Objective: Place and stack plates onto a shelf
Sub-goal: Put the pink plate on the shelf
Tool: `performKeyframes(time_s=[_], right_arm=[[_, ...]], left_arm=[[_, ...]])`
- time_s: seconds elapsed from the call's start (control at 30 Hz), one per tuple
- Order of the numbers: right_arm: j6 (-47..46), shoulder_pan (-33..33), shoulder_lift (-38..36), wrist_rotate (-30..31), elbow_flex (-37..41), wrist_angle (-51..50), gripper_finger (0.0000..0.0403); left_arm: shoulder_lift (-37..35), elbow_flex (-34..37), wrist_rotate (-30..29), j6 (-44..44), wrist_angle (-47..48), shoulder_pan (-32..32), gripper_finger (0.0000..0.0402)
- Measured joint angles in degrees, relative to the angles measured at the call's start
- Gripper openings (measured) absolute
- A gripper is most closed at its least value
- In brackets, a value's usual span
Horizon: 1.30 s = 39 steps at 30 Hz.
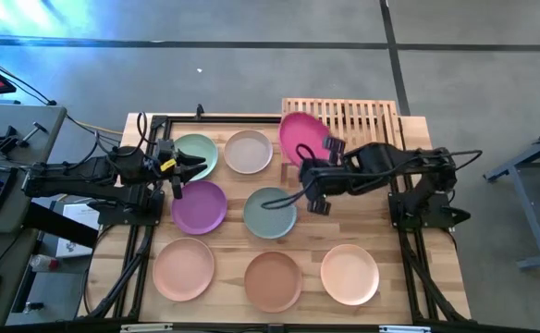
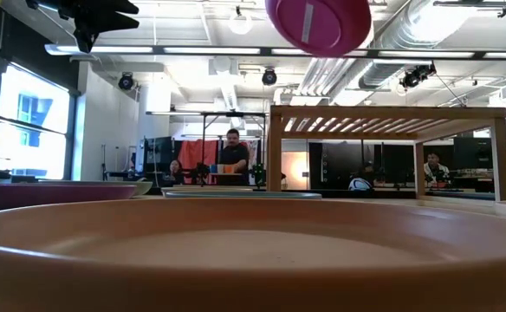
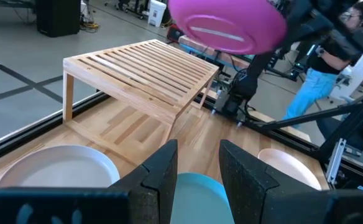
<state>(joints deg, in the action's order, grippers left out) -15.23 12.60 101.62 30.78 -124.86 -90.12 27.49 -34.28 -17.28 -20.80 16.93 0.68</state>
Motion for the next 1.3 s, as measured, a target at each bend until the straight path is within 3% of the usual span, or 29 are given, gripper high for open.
performKeyframes(time_s=[0.23, 0.5, 0.97, 1.3], right_arm=[[4.08, -5.9, 0.04, 3.89, 0.09, 0.11, 0.0], [8.68, -14.12, -0.37, 3.32, 1.87, 0.2, 0.0], [5.78, -23.41, -13.92, 1.16, 31.06, 0.32, 0.0], [2.6, -27.2, -17.84, 0.53, 43.35, 0.46, 0.0]], left_arm=[[0.0, 0.0, -0.04, -0.04, 0.0, 0.01, 0.0106], [0.0, 0.0, -0.15, -0.02, 0.0, 0.0, 0.0106], [0.0, 0.0, -4.47, 0.0, 0.02, 0.01, 0.0106], [0.0, 0.0, -5.96, 0.0, 0.02, -0.01, 0.0106]])
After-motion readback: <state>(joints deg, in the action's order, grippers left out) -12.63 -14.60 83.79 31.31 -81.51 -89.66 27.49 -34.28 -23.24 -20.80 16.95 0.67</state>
